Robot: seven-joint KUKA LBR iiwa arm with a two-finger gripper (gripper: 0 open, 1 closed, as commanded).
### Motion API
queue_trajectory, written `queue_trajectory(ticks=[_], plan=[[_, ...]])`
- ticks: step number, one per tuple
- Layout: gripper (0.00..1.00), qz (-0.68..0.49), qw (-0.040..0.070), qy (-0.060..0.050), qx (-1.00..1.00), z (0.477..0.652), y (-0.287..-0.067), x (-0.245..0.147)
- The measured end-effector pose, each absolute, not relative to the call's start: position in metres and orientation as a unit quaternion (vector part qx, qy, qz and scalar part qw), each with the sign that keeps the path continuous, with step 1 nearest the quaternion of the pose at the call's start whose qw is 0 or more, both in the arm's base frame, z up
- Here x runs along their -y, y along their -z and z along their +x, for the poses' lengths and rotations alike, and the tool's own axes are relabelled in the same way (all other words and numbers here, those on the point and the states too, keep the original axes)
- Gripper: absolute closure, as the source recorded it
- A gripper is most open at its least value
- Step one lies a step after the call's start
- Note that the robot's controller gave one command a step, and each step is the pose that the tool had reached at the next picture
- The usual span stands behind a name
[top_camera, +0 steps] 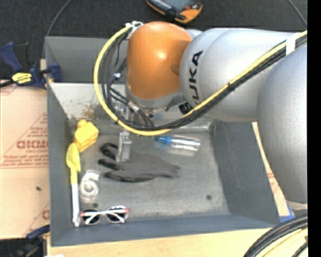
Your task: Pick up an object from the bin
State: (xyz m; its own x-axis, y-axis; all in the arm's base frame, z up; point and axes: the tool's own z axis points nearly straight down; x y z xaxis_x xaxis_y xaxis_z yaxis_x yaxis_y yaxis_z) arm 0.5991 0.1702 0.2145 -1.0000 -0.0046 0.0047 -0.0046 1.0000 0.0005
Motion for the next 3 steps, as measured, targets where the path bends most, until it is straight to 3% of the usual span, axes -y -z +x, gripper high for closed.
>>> queue_trajectory(ticks=[1,2,3], plan=[[0.00,0.000,-0.001,0.001,1.000,0.600,-0.219,-0.169],[0.00,-0.030,-0.001,0.001,1.000,0.568,-0.117,-0.129],[0.00,0.022,-0.003,0.001,1.000,0.568,-0.071,-0.102]])
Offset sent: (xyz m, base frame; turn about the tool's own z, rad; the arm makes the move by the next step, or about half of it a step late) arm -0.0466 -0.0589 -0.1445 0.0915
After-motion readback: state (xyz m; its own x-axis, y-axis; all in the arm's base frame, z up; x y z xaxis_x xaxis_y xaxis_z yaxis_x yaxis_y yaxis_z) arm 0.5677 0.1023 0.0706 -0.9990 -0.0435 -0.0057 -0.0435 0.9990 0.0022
